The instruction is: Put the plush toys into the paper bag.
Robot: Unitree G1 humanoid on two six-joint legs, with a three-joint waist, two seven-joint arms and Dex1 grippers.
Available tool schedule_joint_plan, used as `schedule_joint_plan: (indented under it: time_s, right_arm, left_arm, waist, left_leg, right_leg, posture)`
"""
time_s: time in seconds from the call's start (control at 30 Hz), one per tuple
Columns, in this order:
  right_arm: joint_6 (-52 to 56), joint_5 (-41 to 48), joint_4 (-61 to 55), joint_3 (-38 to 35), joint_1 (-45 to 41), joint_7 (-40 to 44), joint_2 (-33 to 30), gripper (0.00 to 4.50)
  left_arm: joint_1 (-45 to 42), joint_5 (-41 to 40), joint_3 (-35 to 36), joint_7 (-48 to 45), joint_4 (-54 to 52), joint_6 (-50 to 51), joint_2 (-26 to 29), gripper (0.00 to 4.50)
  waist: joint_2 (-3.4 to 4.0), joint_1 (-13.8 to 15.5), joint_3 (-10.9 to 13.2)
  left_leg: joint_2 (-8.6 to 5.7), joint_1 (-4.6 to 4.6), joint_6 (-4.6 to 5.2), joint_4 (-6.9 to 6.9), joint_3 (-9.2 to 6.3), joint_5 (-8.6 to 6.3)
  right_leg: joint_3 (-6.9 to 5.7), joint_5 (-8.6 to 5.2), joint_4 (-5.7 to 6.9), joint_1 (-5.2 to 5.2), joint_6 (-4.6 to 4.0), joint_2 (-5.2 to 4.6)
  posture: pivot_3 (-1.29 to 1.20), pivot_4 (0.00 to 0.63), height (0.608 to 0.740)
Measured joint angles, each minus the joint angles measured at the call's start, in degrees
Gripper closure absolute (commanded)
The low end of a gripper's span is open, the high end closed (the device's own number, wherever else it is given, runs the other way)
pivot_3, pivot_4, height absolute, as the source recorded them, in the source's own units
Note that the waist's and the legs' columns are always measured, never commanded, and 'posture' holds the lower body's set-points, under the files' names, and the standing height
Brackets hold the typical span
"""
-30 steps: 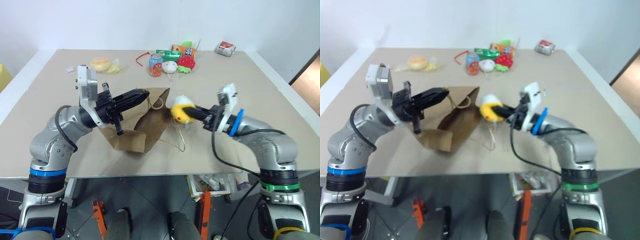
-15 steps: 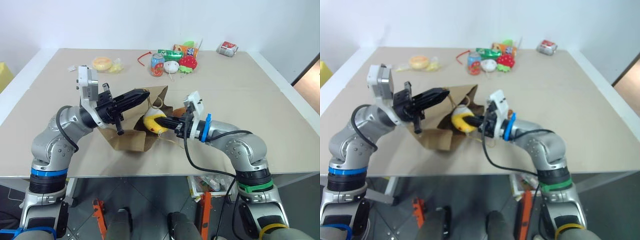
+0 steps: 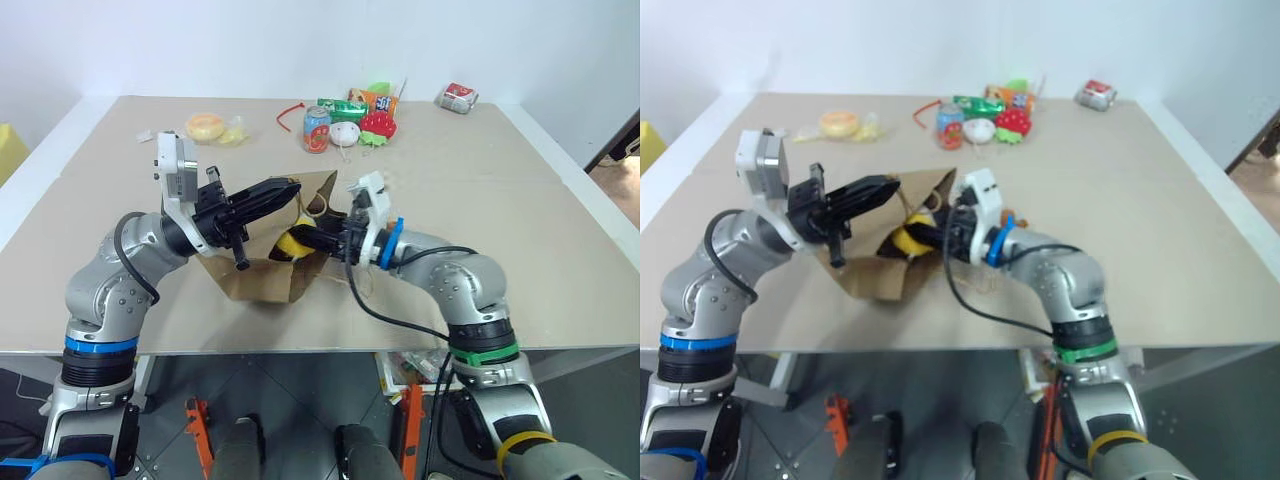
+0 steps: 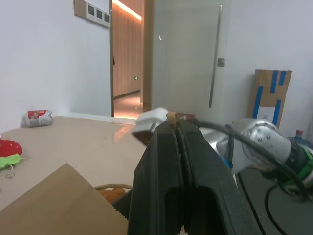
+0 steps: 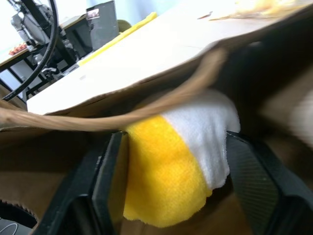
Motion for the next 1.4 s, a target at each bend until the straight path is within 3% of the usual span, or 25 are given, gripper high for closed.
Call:
schedule_joint_plan:
  time_s: [0.2,0.33,0.57,0.7,0.77,1.3,1.4]
  right_arm:
    - [0.65,2.75,-3.80,-3.06,3.38,5.91,-7.28,1.35]
    - [0.27,4.43,-1.75,-6.10,1.55,5.65,-5.64,1.35]
    - [-1.96,2.71,-1.21,-2.10,1.48,5.39,-2.87,1.35]
    - [-6.19,-1.69,3.02,-2.04,0.67,4.22,-5.21,1.35]
    - [-13.10,-11.15,13.95,-1.82,-2.55,-0.60,-9.28,1.35]
    - [-20.63,-24.62,28.71,5.27,-5.43,-3.66,-4.13,1.35]
    - [-22.24,-27.93,30.10,6.94,-6.48,-4.69,-4.04,2.15]
  left_arm:
    - [-0.02,0.01,0.02,-0.20,0.08,-0.04,-0.23,4.50]
    - [-0.02,0.02,0.03,-0.65,0.43,-0.04,-0.25,4.50]
    - [0.00,0.00,0.03,-0.79,0.45,-0.04,-0.34,4.50]
    - [0.21,-0.02,0.31,-0.54,0.38,-0.04,-0.30,4.50]
    - [0.62,-0.02,0.77,0.04,0.03,-0.04,-0.14,4.50]
    - [0.69,-0.02,0.72,0.23,-0.09,-0.04,-0.14,4.50]
    - [0.69,-0.02,0.72,0.32,-0.13,-0.04,-0.06,4.50]
  waist:
    - [0.00,-0.05,0.00]
    - [0.00,-0.17,0.00]
    - [0.00,-0.10,0.00]
    - [0.00,0.10,0.00]
    - [0.00,0.03,0.00]
    - [0.01,-0.08,0.00]
    - [0.01,-0.09,0.00]
  left_leg:
    - [0.01,0.01,0.00,0.01,0.00,0.00]
    - [0.02,0.15,0.00,0.01,-0.02,0.00]
    - [0.01,0.08,0.00,0.02,-0.01,0.00]
    - [0.00,0.02,0.00,0.03,0.00,0.00]
    - [0.00,0.02,0.00,0.04,0.03,0.00]
    - [0.00,0.01,0.00,0.01,0.01,0.00]
    - [0.00,0.04,0.00,0.01,0.00,0.00]
  right_leg:
    - [0.01,-0.09,0.00,-0.01,0.11,0.00]
    - [0.00,0.03,0.01,-0.01,0.01,0.03]
    - [0.02,0.01,-0.01,-0.01,0.04,0.02]
    - [0.01,-0.01,-0.02,-0.01,0.05,0.01]
    - [0.01,0.00,-0.06,-0.03,0.04,-0.01]
    - [0.03,-0.04,-0.05,-0.02,0.11,0.04]
    - [0.03,0.00,-0.04,-0.02,0.08,0.04]
  posture:
    - [0.00,0.150,0.740]
    - [0.00,0.150,0.740]
    - [0.00,0.150,0.740]
    - [0.00,0.150,0.740]
    - [0.00,0.150,0.740]
    - [0.00,0.150,0.740]
    - [0.00,0.150,0.740]
